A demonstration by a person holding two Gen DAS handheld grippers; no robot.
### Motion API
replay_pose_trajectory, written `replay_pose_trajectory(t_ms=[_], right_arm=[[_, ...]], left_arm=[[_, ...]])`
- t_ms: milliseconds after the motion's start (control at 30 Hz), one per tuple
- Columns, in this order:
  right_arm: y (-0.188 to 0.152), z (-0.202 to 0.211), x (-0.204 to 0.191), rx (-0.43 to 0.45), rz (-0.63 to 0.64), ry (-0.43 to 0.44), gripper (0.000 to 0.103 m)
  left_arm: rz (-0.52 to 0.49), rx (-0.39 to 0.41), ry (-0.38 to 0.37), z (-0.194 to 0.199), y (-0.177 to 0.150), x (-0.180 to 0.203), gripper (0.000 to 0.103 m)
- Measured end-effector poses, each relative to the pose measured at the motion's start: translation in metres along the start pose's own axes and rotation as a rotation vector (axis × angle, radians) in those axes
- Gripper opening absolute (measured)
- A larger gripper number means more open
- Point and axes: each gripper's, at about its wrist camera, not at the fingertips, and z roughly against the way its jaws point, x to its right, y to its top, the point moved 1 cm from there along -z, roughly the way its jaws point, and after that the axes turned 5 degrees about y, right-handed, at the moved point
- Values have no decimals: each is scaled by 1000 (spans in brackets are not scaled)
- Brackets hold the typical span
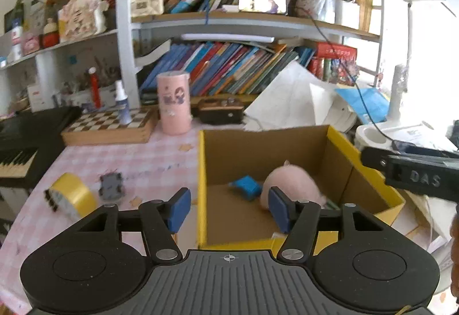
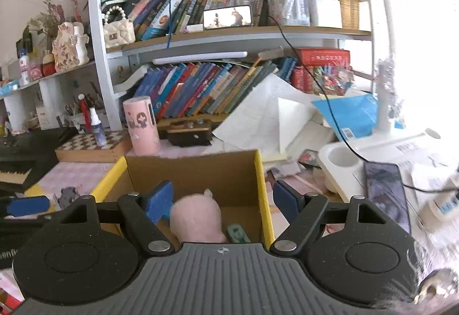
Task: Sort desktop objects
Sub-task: 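Open both tools to drop the plush and card box into the yellow box, then withdraw both open tools from the box toward the tape roll and toy car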
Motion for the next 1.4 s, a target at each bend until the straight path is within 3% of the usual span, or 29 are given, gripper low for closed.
replay_pose_trajectory(t_ms=[200,533,767,1167,1400], right_arm=[[-27,14,-2,-58,-22,-48,75],[-58,23,-13,-182,-66,-31,76],[-65,26,-29,-211,-59,-12,77],[-75,39,-60,-219,-70,-49,77],[-86,45,-86,-245,-76,-61,77]], left_arm=[[31,-6,16,16,-17,-7,63],[70,-64,76,27,-40,-19,64],[73,-84,68,33,-49,-29,65],[58,-85,53,45,-64,-58,65],[19,-137,52,50,-81,-77,65]])
